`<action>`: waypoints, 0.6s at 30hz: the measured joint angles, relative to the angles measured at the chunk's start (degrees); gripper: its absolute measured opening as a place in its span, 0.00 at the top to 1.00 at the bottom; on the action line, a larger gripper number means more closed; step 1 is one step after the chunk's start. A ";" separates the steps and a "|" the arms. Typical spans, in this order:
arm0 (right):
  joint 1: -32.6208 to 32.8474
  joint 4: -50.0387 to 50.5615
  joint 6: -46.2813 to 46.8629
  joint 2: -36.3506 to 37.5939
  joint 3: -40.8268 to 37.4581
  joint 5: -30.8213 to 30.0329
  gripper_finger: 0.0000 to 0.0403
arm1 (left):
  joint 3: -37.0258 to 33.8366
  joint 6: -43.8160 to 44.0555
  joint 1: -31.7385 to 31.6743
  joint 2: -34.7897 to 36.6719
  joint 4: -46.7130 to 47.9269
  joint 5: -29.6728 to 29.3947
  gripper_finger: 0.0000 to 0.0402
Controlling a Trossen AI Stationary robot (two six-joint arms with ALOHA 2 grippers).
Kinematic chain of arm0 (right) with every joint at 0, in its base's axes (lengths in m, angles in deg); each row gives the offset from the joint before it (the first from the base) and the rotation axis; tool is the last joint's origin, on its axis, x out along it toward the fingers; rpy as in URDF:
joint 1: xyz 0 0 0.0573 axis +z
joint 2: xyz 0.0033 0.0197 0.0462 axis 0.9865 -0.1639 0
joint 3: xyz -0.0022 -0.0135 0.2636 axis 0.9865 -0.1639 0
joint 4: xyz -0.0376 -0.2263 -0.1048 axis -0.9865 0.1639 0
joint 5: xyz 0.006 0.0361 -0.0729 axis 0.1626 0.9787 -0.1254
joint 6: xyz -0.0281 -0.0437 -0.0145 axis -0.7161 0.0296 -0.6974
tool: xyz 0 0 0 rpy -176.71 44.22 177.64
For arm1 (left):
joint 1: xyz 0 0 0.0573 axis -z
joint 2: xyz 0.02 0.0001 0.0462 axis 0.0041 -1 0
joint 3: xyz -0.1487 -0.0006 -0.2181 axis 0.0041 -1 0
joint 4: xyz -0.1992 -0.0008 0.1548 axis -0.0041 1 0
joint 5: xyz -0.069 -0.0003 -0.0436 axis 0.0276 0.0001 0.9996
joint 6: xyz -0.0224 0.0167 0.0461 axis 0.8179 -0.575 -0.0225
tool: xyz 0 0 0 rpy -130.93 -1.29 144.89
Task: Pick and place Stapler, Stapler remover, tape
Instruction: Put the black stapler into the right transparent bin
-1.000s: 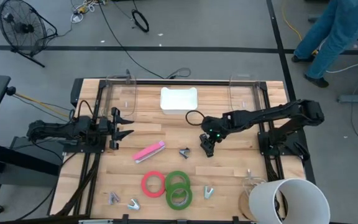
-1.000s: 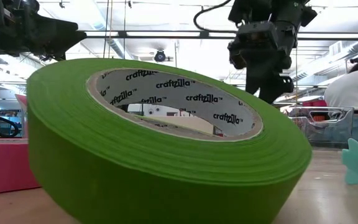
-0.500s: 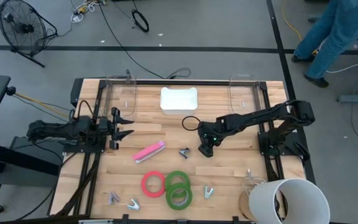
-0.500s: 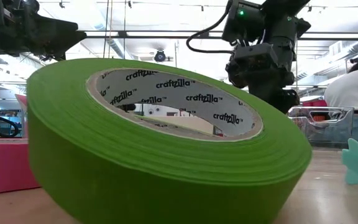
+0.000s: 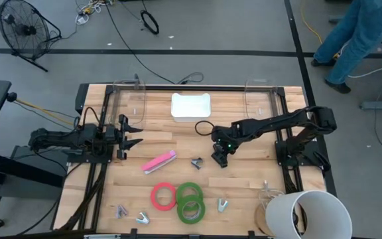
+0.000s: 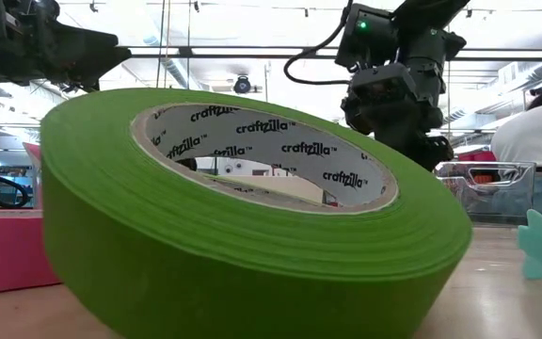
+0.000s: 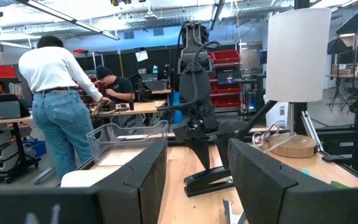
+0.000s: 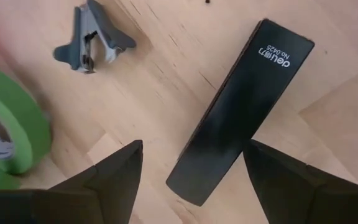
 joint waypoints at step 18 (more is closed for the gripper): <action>-1.17 2.67 -0.46 0.43 -0.07 0.64 0.30 | 0.01 0.00 -0.01 0.00 0.04 0.01 0.56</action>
